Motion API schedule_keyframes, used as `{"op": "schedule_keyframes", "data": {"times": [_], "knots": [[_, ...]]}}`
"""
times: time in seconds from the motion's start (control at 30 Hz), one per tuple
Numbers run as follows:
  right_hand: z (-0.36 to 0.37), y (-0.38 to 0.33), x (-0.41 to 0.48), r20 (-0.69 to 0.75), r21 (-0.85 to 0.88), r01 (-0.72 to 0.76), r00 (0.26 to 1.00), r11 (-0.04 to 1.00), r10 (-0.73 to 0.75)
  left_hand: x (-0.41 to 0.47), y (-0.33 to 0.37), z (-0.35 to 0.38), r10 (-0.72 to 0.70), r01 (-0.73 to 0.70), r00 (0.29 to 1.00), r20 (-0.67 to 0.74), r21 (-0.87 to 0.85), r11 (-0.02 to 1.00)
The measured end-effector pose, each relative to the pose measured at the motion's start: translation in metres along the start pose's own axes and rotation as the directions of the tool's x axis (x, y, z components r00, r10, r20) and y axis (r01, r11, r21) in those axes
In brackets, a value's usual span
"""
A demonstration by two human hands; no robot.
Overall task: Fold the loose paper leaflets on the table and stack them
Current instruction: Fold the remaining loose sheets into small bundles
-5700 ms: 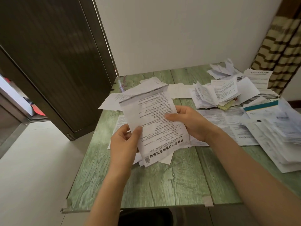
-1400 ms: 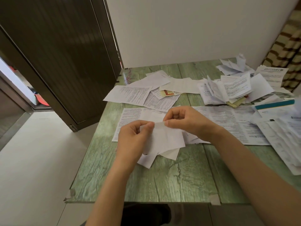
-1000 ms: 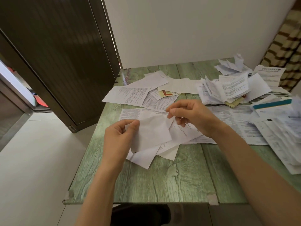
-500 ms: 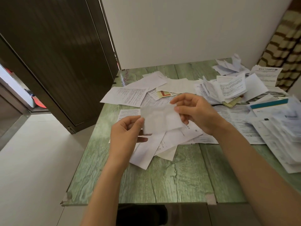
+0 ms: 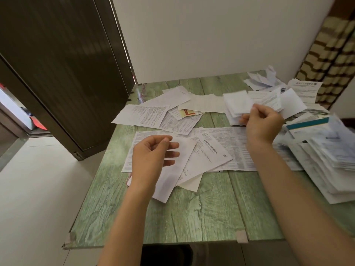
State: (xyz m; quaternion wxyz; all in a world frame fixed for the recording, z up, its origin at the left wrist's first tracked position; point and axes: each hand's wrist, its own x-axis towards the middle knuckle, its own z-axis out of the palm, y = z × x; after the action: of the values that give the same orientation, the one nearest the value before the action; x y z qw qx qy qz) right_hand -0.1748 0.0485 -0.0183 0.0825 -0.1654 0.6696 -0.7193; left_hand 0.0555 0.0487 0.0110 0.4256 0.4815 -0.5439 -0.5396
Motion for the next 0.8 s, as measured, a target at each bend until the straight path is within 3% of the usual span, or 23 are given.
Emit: {"op": "schedule_keyframes", "data": {"times": [0.1,0.23,0.33,0.47,0.63,0.8], "knots": [[0.003,0.017,0.004,0.094,-0.308,-0.011,0.995,0.951,0.041,0.001,0.000,0.001,-0.006,0.006,1.000,-0.003,0.008,1.000],[0.000,0.014,0.002,0.145,-0.459,0.067,0.989,0.886,0.000,0.002,-0.002,0.003,0.055,-0.051,0.998,-0.041,0.099,0.994],[-0.001,0.011,0.000,0.159,-0.451,0.111,0.986,0.886,-0.042,0.003,-0.009,0.005,0.184,-0.155,0.982,-0.050,0.353,0.923],[-0.001,0.006,-0.004,0.144,-0.400,0.189,0.979,0.897,-0.142,0.003,-0.020,0.006,0.238,-0.223,0.969,0.067,0.653,0.724],[0.002,-0.006,-0.015,0.122,-0.298,0.374,0.927,0.878,-0.354,0.003,-0.031,0.003,0.090,-0.177,0.984,0.153,0.814,0.553],[0.010,-0.007,-0.026,0.136,-0.180,0.532,0.846,0.827,-0.515,0.003,-0.033,0.002,-0.054,-0.125,0.984,0.170,0.872,0.473]]}}
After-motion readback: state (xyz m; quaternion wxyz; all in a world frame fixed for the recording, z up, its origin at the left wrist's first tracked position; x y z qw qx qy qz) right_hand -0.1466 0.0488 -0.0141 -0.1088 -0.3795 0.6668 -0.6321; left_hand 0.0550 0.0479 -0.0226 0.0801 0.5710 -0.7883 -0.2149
